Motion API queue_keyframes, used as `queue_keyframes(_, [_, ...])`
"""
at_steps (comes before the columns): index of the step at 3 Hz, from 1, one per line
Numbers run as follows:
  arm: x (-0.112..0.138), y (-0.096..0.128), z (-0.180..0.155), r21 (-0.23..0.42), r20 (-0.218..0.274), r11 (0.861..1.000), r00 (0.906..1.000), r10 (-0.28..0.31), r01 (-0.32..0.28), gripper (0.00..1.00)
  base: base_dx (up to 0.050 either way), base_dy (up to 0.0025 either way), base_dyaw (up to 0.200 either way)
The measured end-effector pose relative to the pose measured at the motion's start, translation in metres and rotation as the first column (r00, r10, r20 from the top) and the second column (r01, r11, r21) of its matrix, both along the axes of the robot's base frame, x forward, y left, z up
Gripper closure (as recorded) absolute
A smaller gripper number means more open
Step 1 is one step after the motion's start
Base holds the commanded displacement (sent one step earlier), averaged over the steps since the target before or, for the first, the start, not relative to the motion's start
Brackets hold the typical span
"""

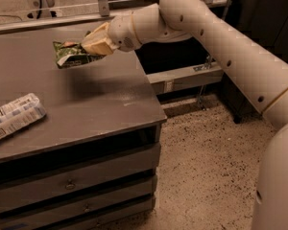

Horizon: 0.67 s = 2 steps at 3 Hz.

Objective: Move green jalapeno chip bag near blue plastic bottle

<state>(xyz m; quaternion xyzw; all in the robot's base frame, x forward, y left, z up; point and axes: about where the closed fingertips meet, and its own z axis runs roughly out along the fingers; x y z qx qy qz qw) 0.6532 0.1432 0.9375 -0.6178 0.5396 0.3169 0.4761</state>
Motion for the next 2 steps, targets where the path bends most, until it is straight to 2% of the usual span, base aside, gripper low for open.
queue_keyframes(1, [-0.037,-0.001,-0.012,-0.002,0.05,0.993,0.9916,0.12,-0.12,1.0,0.0,0.0,0.0])
queue_keyframes(2, [-0.067,0.008,-0.02,-0.004,0.088,0.974,0.9701,0.226,-0.226,1.0,0.0,0.0,0.0])
